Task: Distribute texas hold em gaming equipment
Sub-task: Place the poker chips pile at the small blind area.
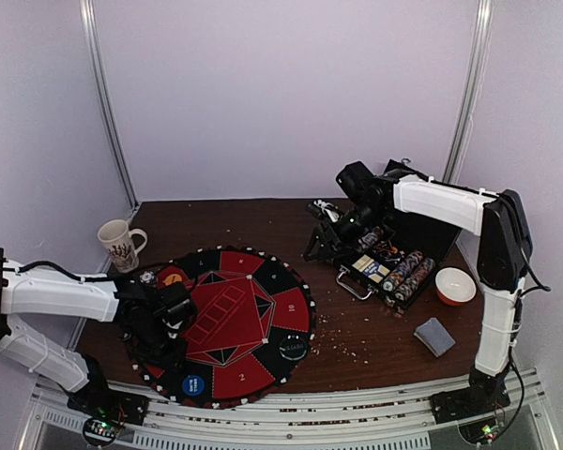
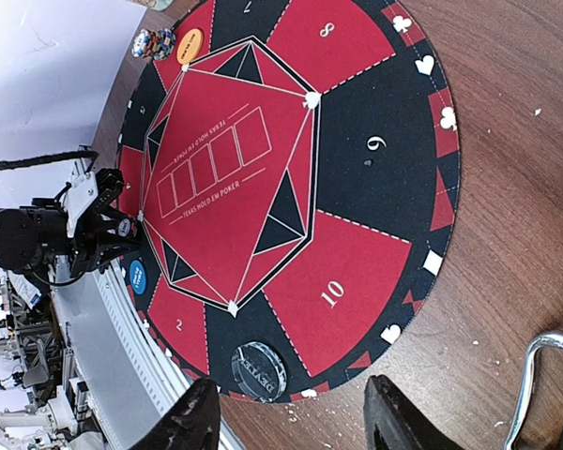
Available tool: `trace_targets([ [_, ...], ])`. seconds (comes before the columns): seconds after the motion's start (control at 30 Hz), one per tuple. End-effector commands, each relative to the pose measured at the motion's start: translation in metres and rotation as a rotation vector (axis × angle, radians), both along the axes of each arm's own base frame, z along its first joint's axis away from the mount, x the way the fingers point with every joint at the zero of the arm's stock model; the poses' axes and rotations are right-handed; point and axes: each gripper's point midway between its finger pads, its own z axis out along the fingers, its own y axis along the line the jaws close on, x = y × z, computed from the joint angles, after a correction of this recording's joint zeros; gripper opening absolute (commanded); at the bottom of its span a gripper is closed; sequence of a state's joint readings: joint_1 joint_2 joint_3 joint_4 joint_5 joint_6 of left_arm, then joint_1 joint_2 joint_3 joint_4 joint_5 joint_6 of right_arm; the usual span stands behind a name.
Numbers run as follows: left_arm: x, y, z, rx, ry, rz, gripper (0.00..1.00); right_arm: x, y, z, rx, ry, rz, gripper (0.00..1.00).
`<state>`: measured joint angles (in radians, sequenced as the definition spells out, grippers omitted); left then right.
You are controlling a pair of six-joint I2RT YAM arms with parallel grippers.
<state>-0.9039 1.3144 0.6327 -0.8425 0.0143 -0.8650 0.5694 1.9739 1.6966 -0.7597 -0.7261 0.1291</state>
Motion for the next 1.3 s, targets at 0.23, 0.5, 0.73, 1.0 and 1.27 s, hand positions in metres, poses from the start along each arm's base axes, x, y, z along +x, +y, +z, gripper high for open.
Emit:
trace_targets([
  [0.23, -0.010, 0.025, -0.009, 0.129, 0.048, 0.135, 0.00, -0.002, -0.003, 0.006, 0.005, -0.008, 0.019, 0.55],
  [0.5, -0.006, 0.040, -0.012, 0.168, -0.015, 0.213, 0.22, -0.002, -0.003, 0.006, 0.001, -0.008, 0.025, 0.55],
  [0.73, -0.004, 0.044, -0.020, 0.178, -0.042, 0.239, 0.48, 0.000, -0.002, 0.008, 0.003, -0.012, 0.025, 0.55],
  [1.0, -0.010, 0.049, -0.024, 0.167, -0.037, 0.273, 0.55, 0.001, -0.002, 0.010, 0.000, -0.016, 0.021, 0.55],
  [1.27, 0.020, 0.039, 0.002, 0.146, -0.171, 0.274, 0.67, 0.003, -0.002, 0.012, -0.003, -0.025, 0.020, 0.55],
])
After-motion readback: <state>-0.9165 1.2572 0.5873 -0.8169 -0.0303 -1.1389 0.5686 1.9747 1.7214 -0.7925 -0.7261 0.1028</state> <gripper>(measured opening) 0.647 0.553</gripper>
